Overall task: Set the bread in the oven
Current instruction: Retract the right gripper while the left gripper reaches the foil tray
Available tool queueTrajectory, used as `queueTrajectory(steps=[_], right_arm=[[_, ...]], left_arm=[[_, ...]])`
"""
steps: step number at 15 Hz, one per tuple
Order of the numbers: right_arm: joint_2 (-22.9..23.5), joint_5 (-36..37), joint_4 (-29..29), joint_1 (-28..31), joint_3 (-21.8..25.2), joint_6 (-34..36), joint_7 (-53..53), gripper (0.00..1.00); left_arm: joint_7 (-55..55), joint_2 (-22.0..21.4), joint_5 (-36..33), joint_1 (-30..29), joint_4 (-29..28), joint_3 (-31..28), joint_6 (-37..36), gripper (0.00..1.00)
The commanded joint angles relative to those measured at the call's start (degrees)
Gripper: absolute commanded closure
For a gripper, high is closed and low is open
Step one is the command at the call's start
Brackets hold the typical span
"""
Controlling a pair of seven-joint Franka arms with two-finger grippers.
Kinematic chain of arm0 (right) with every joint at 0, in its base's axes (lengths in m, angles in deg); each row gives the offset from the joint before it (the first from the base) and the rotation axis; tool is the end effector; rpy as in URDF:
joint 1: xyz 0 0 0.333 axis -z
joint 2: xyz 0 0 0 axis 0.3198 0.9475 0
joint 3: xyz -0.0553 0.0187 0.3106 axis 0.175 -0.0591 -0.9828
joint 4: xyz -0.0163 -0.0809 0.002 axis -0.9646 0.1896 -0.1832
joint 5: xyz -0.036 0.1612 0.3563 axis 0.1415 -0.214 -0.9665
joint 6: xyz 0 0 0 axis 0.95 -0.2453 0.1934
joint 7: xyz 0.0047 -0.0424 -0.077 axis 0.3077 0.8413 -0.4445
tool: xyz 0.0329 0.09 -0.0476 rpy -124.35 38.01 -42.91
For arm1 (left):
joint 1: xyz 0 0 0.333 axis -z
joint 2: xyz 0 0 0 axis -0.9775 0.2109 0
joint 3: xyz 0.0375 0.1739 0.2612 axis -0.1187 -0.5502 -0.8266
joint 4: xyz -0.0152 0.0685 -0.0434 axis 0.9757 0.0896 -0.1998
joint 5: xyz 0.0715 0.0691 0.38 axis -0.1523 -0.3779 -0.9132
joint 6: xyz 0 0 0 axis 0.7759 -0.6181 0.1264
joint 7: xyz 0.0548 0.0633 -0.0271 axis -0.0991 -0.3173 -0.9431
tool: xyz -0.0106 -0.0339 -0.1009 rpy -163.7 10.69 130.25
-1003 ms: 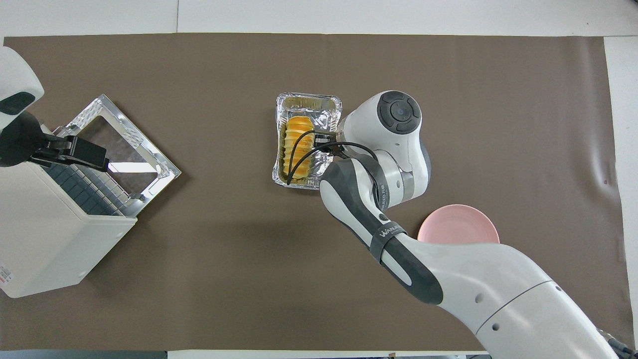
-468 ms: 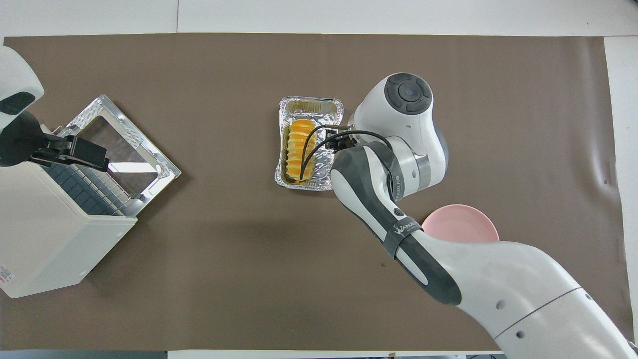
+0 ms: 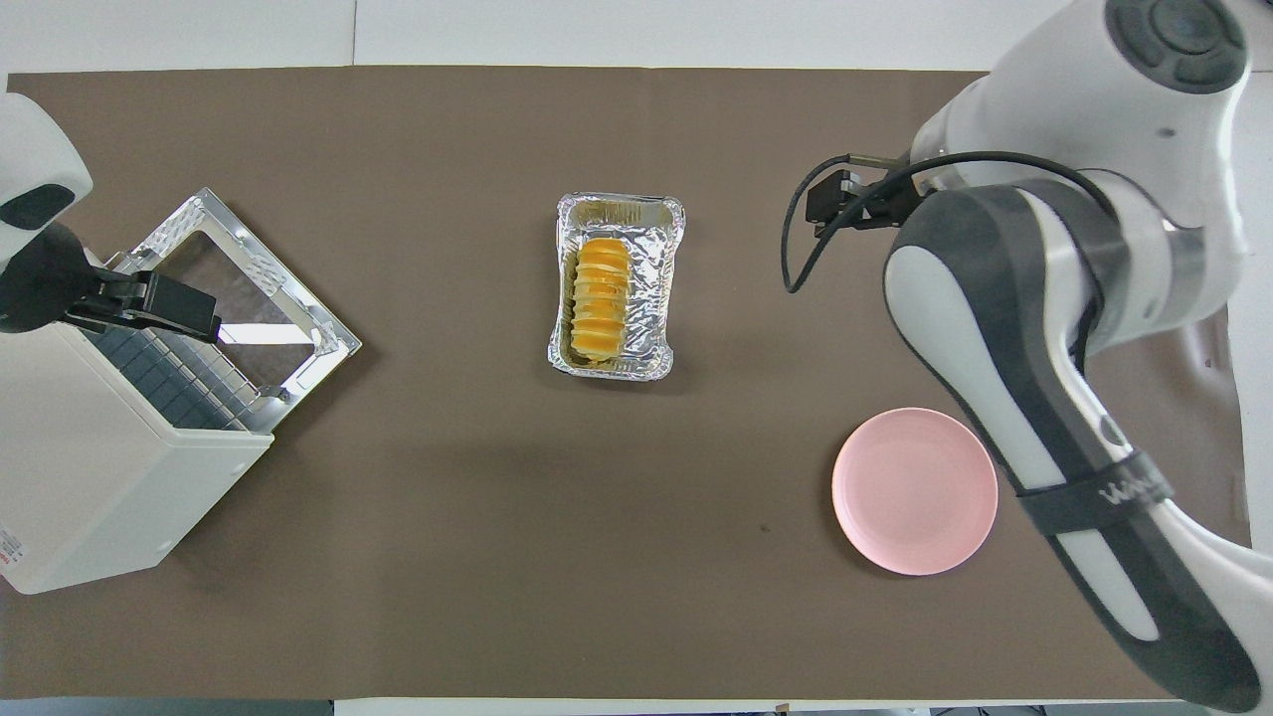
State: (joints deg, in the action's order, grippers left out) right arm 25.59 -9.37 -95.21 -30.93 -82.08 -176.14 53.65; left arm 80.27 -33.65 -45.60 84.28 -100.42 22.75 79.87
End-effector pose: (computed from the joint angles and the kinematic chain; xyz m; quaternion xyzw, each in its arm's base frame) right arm 0.6305 0.1409 0.5215 -0.9955 0.0786 -0.0047 0.0533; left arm 0.5415 -0.0837 0.6179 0.9948 -0.0902 -0.0443 0.0137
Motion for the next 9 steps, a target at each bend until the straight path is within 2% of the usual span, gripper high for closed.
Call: queueTrajectory(steps=[1,3,5,7,8,9], right_arm=[[-5.62,1.88,-1.64,5.23,-0.69,5.51,-7.13,0.0],[-9.13,1.98,-3.22,9.01,-0.69,9.74,-13.19,0.0],[-12.82,2.76,-6.81,9.9,-0.69,11.16,-14.72,0.0],[-16.16,4.17,-13.82,10.26,-0.69,10.11,-14.81,0.0],[-17.66,4.18,-16.99,10.78,-0.69,7.24,-14.98,0.0],[-17.5,4.18,-16.94,11.13,-0.69,5.47,-15.42,0.0]], left_arm=[[0.26,-1.48,-0.78,-0.3,-0.9,0.41,-0.16,0.0],[-0.09,-1.91,-0.78,0.4,-1.25,0.5,-0.25,0.0],[-2.2,-1.92,-0.69,1.1,-1.25,0.67,0.01,0.0],[-6.39,-1.65,-0.51,3.03,-1.34,0.59,4.38,0.0],[-10.95,-1.65,-0.51,3.91,-1.51,0.67,5.72,0.0],[-11.78,-1.3,-0.51,4.7,-1.25,0.76,5.99,0.0]])
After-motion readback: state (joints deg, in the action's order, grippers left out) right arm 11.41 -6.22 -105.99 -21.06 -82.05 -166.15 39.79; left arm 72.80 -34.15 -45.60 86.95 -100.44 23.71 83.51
